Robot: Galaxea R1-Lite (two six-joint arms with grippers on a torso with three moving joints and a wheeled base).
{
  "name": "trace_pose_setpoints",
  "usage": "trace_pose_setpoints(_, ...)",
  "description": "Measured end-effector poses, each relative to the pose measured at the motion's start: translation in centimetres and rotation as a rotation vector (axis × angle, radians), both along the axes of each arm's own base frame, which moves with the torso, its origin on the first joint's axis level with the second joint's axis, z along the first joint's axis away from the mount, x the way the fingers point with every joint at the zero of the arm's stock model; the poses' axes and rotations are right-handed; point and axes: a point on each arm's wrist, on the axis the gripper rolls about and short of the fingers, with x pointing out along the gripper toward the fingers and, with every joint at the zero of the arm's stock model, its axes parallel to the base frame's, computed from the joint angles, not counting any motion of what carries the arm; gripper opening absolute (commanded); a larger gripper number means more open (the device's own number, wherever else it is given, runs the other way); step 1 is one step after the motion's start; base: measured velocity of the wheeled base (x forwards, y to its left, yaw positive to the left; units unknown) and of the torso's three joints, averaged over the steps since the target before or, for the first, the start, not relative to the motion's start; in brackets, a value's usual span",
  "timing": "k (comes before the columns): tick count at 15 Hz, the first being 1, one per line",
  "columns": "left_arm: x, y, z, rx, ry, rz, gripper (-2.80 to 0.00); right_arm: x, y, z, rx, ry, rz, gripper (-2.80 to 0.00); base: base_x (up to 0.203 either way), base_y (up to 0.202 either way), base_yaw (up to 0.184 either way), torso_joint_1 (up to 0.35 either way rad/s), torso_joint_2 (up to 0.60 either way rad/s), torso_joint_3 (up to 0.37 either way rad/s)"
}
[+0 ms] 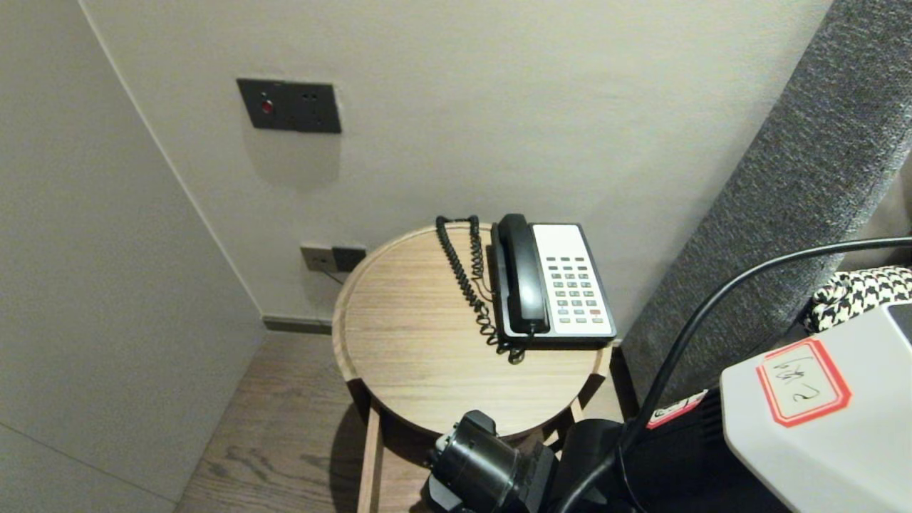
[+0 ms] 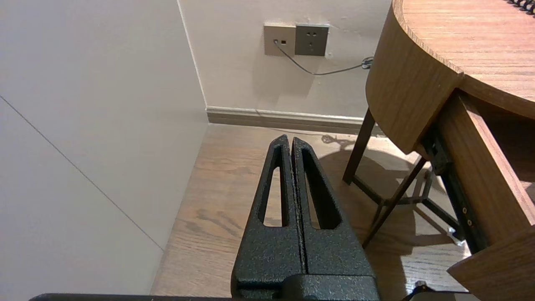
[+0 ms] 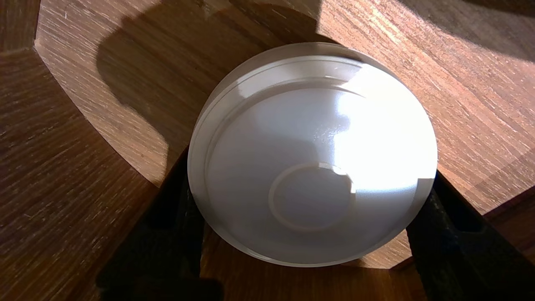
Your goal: Put the remote controls on the table in the drawer one by one
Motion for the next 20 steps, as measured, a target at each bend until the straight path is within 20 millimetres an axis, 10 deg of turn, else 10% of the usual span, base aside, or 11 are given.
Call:
trace_pose_setpoints(14, 0.00, 0.00, 0.00, 0.000, 0.000, 0.000, -2.80, 0.02, -0.07, -0.12, -0.011, 0.001, 0.003, -2.80, 0.000, 0.000, 0.000, 0.000, 0.00, 0.000)
trace_pose_setpoints(15, 0.00, 0.00, 0.00, 0.000, 0.000, 0.000, -2.80, 0.01, -0.08, -0.12, -0.012, 0.001, 0.002, 0.00, 0.000, 0.000, 0.000, 0.000, 0.00, 0.000)
trace_pose_setpoints(20, 0.00, 0.00, 0.00, 0.000, 0.000, 0.000, -2.80, -0.03, -0.15, 0.07, -0.009, -0.002, 0.002, 0.00, 0.000, 0.000, 0.000, 0.000, 0.00, 0.000)
